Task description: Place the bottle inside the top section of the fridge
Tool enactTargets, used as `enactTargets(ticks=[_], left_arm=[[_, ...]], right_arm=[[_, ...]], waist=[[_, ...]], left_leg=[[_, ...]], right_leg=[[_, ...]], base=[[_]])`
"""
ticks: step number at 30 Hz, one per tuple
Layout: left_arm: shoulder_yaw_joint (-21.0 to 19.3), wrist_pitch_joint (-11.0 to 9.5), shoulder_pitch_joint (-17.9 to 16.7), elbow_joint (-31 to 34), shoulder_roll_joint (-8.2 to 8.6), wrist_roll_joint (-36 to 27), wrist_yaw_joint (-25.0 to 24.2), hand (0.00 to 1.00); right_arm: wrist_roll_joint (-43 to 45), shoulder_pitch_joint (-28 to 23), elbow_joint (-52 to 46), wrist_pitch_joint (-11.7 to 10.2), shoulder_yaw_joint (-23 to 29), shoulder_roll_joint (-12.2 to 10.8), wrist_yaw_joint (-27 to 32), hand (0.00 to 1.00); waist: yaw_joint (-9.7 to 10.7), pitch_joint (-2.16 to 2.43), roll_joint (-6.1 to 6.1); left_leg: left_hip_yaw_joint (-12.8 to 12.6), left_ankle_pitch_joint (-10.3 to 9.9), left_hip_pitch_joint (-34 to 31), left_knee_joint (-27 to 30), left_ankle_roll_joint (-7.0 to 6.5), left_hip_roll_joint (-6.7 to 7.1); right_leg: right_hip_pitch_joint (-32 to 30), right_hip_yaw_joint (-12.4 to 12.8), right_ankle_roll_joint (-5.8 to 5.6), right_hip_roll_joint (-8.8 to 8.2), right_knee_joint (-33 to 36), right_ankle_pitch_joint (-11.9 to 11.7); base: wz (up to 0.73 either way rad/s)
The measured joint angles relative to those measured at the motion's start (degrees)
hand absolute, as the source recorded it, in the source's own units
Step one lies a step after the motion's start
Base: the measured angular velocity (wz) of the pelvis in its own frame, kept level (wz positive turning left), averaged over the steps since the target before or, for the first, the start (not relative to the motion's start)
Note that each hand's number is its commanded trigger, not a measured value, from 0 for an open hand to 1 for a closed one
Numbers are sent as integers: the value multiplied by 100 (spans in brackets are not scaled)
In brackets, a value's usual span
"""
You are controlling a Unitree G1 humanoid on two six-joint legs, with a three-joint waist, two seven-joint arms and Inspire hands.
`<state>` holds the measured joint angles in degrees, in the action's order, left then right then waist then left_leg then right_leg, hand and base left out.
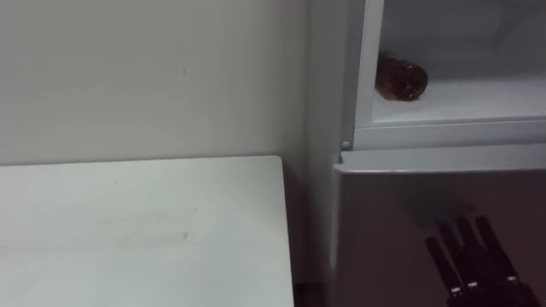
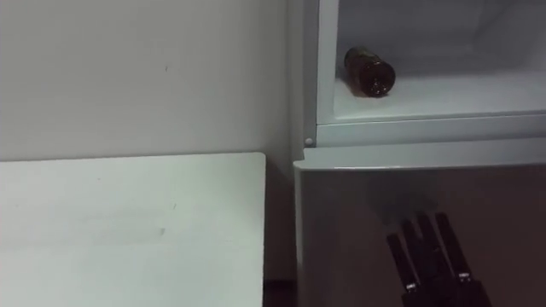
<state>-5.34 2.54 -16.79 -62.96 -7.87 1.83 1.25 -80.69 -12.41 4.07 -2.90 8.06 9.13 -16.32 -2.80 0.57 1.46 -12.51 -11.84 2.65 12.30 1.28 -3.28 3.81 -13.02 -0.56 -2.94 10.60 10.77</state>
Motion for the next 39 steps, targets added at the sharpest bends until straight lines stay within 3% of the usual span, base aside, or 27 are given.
enactTargets(ticks=[3,11,20,26,33,39], left_arm=[[-8,2,-2,-5,-1,8,-51,0],[-16,-9,83,17,0,-18,-56,0],[-19,-192,85,-135,-5,-282,92,0],[-35,-297,-27,-106,-12,-719,210,0],[-33,-352,-31,-96,-14,-1122,476,0],[-287,-344,-36,-105,-66,-1123,460,0]], right_arm=[[13,-31,331,-2,-1,1,-49,0],[-97,-178,1392,-2,9,-13,-120,0],[-289,-424,2824,-27,2,-29,-147,0],[-93,-475,3750,-25,143,-43,66,0],[253,-401,4984,-22,462,-60,1071,0],[778,-374,5191,0,978,-49,1898,0]], waist=[[65,19,7],[138,16,-42],[181,14,-84],[459,3,-165],[576,-20,-221],[622,-27,-234]], left_leg=[[0,-1,29,-5,1,-1],[3,-3,44,-6,-1,-1],[-56,-2,112,-63,0,1],[-42,-7,116,-69,3,3],[-38,-7,139,-92,2,9],[-57,-7,193,-137,2,17]], right_leg=[[21,17,-1,5,0,1],[6,30,-3,0,5,8],[14,117,-3,8,8,7],[23,124,-12,14,-7,14],[23,153,-14,9,9,18],[53,187,-26,11,20,33]], base=[[-4],[-1],[-3],[0],[0],[-3]])
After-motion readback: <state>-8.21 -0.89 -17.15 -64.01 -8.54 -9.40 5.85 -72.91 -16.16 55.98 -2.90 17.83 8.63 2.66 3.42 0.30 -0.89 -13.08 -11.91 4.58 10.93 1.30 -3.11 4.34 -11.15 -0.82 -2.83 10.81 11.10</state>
